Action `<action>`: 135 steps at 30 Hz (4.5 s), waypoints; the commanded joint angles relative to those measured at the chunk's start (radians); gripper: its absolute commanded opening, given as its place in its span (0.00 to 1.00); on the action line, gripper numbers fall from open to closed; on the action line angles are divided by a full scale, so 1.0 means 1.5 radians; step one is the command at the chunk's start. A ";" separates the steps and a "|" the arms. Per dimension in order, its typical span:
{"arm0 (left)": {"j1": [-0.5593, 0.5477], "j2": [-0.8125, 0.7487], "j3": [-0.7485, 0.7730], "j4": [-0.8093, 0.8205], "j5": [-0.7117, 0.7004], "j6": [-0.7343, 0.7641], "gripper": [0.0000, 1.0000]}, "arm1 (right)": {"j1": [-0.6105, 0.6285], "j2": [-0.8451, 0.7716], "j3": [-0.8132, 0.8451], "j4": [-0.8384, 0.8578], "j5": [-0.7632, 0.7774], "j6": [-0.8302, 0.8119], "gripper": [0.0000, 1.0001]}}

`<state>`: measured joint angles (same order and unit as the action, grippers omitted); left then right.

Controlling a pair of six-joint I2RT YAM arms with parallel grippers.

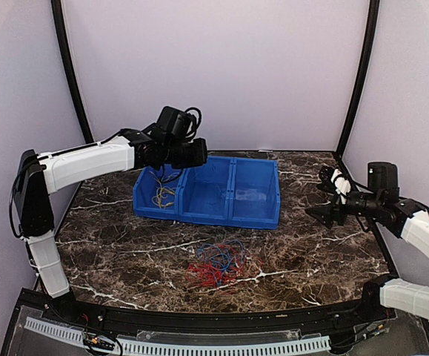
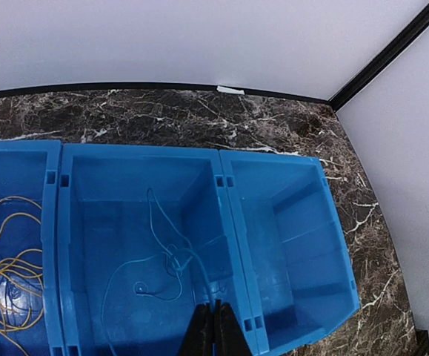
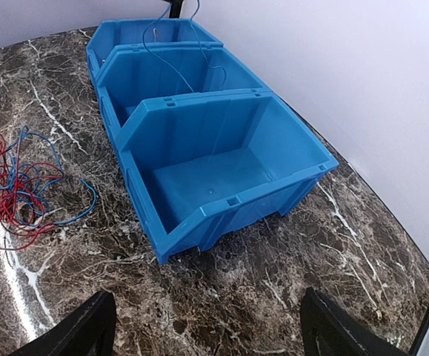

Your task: Untangle the cables

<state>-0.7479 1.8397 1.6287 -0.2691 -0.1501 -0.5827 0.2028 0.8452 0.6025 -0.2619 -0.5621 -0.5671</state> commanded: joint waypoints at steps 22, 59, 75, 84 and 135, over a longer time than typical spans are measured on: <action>0.011 0.056 0.050 -0.031 -0.005 -0.005 0.35 | -0.015 0.005 -0.009 0.011 -0.003 -0.020 0.87; 0.010 -0.449 -0.533 0.224 -0.110 0.181 0.61 | -0.031 0.066 0.063 0.016 0.043 0.033 0.99; 0.006 -0.391 -0.522 0.116 0.316 0.228 0.52 | 0.211 0.318 0.317 -0.195 -0.093 -0.126 0.72; 0.004 -0.281 -0.625 0.324 0.466 0.162 0.49 | 0.362 0.523 0.347 -0.169 -0.099 -0.125 0.78; -0.037 -0.430 -0.662 0.451 0.402 0.092 0.00 | 0.423 0.760 0.409 -0.077 -0.243 0.043 0.05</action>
<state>-0.7994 1.2831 0.6533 0.4370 0.5407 -0.4236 0.8318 1.9625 1.1961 -0.3874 -0.8822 -0.5240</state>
